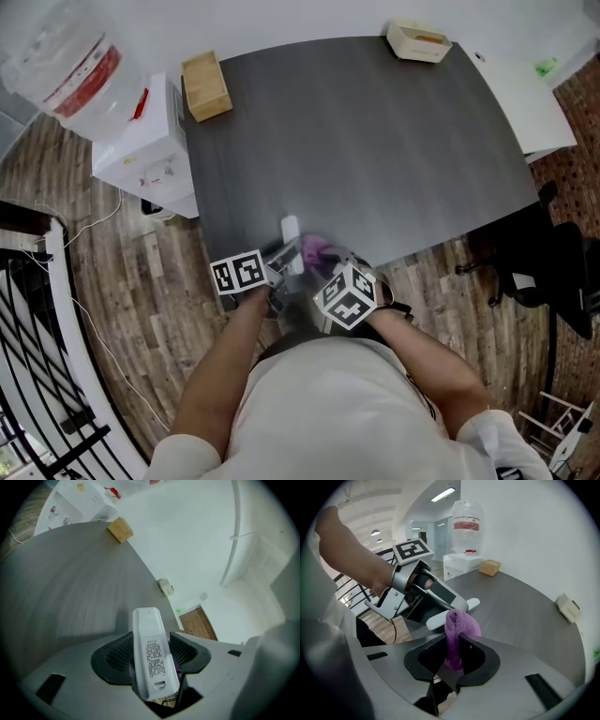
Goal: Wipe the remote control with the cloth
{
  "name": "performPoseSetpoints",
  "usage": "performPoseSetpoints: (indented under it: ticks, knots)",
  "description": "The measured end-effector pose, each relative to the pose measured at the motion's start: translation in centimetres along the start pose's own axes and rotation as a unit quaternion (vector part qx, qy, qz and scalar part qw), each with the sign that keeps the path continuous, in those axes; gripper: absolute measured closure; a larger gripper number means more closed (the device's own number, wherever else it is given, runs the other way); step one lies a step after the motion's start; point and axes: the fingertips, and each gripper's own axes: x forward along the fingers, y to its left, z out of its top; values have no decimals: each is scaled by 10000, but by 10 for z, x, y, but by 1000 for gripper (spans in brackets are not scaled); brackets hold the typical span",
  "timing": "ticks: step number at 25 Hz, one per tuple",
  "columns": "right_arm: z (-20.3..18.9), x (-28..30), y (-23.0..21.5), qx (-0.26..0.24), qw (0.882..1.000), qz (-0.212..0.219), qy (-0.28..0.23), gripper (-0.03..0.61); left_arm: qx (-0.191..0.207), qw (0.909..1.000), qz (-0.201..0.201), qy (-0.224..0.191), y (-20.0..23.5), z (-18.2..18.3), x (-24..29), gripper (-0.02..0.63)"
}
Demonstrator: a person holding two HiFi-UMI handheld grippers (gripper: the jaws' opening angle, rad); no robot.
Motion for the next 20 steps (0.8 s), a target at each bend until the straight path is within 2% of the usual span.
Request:
performPoseSetpoints:
  ticks: [5,8,11,16,20]
  knots:
    - [-3,9,7,294,9993,242,5,500,236,9993,293,-21,8,-3,0,383]
    - [-4,11,9,717,9964,457,-60,500,491,9975,506,-63,12,-5,-3,377]
    - [-2,12,11,1207,9900,690,-257,500,821,9940,715,-100,17,-3,-7,333]
    - [-3,17,14,1540,9835,887,-336,500,1124,9915,654,14,14,-4,-9,321]
    - [-7,15,9,1645,9834,728,-224,500,1153,9911,655,106,15,-8,-19,321]
